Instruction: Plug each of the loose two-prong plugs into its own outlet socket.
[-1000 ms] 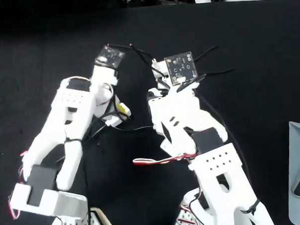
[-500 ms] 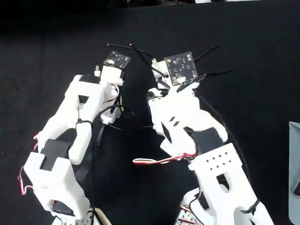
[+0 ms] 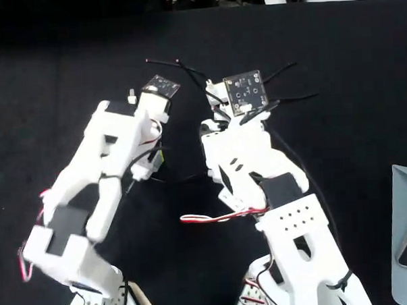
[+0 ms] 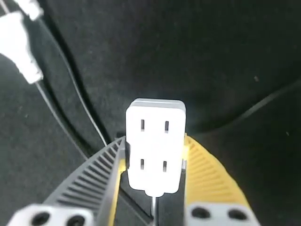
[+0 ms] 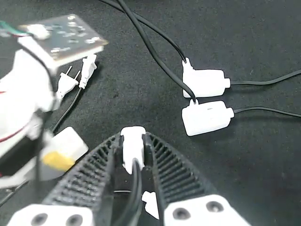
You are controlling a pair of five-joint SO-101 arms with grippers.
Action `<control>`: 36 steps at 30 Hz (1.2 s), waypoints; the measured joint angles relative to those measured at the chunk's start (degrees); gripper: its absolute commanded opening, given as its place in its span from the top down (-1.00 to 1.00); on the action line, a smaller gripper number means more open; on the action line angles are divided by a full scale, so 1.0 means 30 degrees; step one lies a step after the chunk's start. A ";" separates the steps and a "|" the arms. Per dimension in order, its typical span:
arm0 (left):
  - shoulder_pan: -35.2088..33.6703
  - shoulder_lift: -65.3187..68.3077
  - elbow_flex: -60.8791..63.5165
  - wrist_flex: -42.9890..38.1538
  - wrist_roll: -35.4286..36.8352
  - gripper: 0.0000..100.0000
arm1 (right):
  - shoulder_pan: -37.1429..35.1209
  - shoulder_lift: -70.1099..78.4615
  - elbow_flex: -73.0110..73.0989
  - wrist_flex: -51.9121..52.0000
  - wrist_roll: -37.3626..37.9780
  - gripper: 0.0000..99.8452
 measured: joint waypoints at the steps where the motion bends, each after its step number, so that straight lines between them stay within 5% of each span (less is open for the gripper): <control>1: 0.0000 -0.0850 0.0645 0.0000 0.0000 0.83 | 0.0000 0.0000 0.0000 0.0000 0.0000 0.98; 8: 0.0000 -0.5773 0.6711 -0.1172 -0.2608 0.79 | 0.0000 0.0000 0.0059 0.0000 0.0000 0.98; 13: 0.0000 -0.6271 1.0432 -0.3516 -0.4571 0.41 | 0.0000 0.0000 0.0410 0.0000 0.0000 0.98; 23: -0.0879 -0.9143 1.0198 -0.1934 -0.2696 0.40 | 0.0000 0.0000 0.0410 0.0088 0.0000 0.98; 36: -0.9026 -1.8930 1.3333 0.0293 -0.1670 0.39 | -0.5626 0.0293 0.0410 0.1817 0.0000 0.98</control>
